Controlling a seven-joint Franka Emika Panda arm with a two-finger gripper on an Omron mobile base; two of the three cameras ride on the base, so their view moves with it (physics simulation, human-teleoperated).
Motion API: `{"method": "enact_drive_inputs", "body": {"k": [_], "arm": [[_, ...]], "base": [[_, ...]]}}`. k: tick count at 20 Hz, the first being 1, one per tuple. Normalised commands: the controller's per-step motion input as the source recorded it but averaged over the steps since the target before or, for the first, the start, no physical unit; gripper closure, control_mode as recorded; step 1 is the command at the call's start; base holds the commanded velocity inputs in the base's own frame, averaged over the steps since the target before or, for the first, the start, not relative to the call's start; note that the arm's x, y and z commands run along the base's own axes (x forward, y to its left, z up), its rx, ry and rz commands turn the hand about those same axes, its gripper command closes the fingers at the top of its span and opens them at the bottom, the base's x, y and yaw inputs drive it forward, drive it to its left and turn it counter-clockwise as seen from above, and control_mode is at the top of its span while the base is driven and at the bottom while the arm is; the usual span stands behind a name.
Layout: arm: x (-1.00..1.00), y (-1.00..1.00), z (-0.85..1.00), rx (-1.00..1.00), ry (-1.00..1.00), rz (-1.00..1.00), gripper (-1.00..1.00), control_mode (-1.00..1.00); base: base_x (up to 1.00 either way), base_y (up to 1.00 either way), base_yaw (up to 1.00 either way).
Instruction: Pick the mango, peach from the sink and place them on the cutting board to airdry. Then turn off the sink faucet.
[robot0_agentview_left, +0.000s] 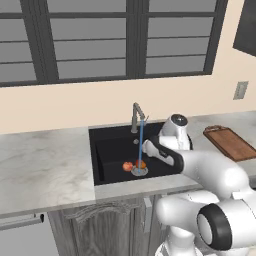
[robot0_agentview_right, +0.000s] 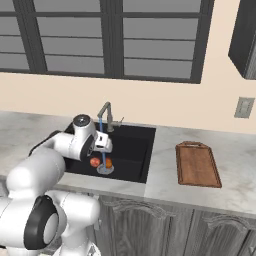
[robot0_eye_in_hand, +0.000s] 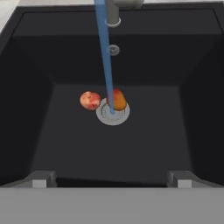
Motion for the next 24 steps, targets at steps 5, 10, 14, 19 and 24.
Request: {"method": "enact_drive_inputs", "body": {"k": [5, 10, 14, 19, 24], "arm": [[0.23, 0.01, -0.21, 0.00, 0.00, 0.00, -1.00, -1.00], [0.15, 0.00, -0.15, 0.00, 0.00, 0.00, -1.00, -1.00], [0.10, 0.01, -0.10, 0.00, 0.00, 0.00, -1.00, -1.00], [0.11, 0.01, -0.09, 0.00, 0.00, 0.00, -1.00, -1.00], [0.11, 0.01, -0.19, 0.00, 0.00, 0.00, -1.00, -1.00]], "base": [[0.00, 0.00, 0.00], [0.00, 0.00, 0.00], [0.00, 0.00, 0.00], [0.00, 0.00, 0.00], [0.00, 0.00, 0.00]]}}
